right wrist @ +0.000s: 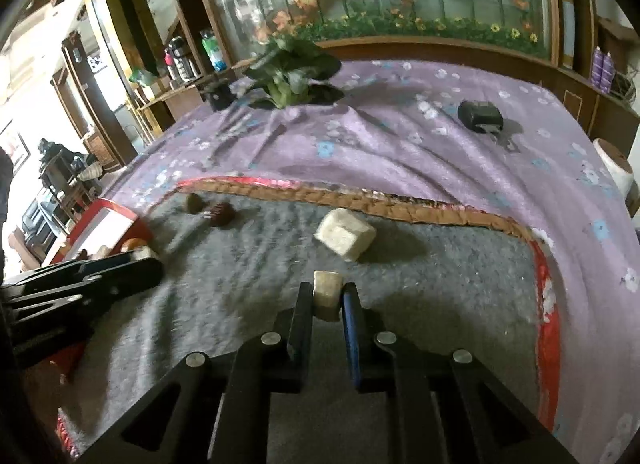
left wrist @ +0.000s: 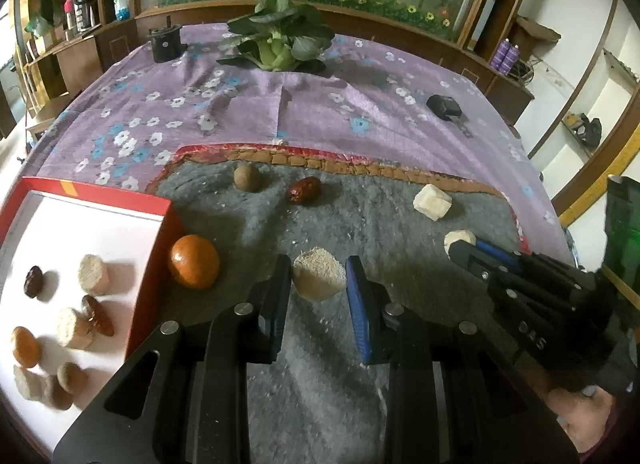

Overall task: Organize fruits
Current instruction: 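Grasp a small white cube with the right gripper while the left gripper carries its cube toward the tray, then carry the hexagonal cube with the left gripper while the right gripper carries its cube over the tray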

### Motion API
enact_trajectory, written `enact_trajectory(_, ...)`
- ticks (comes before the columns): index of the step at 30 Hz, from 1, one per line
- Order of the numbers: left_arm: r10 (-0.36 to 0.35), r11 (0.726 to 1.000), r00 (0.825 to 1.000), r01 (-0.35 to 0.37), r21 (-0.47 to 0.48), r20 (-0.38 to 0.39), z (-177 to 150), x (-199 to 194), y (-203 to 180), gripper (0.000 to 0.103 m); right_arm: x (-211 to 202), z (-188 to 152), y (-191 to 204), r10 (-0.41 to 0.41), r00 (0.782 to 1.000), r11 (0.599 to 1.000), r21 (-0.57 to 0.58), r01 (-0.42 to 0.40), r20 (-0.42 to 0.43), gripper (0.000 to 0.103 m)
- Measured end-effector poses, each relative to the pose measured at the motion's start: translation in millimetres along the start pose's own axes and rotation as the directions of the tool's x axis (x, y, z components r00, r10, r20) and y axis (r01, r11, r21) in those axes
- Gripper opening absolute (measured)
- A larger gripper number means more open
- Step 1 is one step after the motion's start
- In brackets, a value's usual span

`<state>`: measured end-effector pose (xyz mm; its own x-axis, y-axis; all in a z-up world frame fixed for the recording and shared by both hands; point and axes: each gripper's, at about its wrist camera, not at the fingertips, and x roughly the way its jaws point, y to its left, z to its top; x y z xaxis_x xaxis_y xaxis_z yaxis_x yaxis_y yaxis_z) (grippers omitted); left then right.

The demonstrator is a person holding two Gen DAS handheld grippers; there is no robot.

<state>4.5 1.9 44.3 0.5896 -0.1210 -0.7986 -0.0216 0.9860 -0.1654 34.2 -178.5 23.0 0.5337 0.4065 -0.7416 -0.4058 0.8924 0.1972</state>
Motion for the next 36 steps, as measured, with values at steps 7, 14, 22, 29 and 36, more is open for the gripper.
enact_trajectory(7,0.029,1.0,0.999,-0.029,-0.008,0.037,-14,-27,12,0.027,-22,-9,37,0.038,0.999,0.999,-0.038,-0.037,0.025,0.014)
enact_trajectory(14,0.064,0.998,0.995,-0.062,-0.032,0.072,-27,-53,34,0.027,-30,-14,77,0.08,0.996,0.994,-0.083,-0.078,0.027,0.014)
enact_trajectory(22,0.097,0.993,0.991,-0.09,-0.075,0.096,-37,-72,63,0.027,-33,-18,126,0.126,0.992,0.98,-0.158,-0.122,0.02,0.014)
enact_trajectory(29,0.137,0.985,0.984,-0.124,-0.121,0.111,-43,-85,94,0.027,-33,-16,163,0.168,0.986,0.964,-0.211,-0.162,0.011,0.014)
enact_trajectory(36,0.182,0.97,0.975,-0.158,-0.183,0.124,-45,-99,133,0.027,-24,-16,196,0.198,0.98,0.947,-0.256,-0.194,-0.014,0.014)
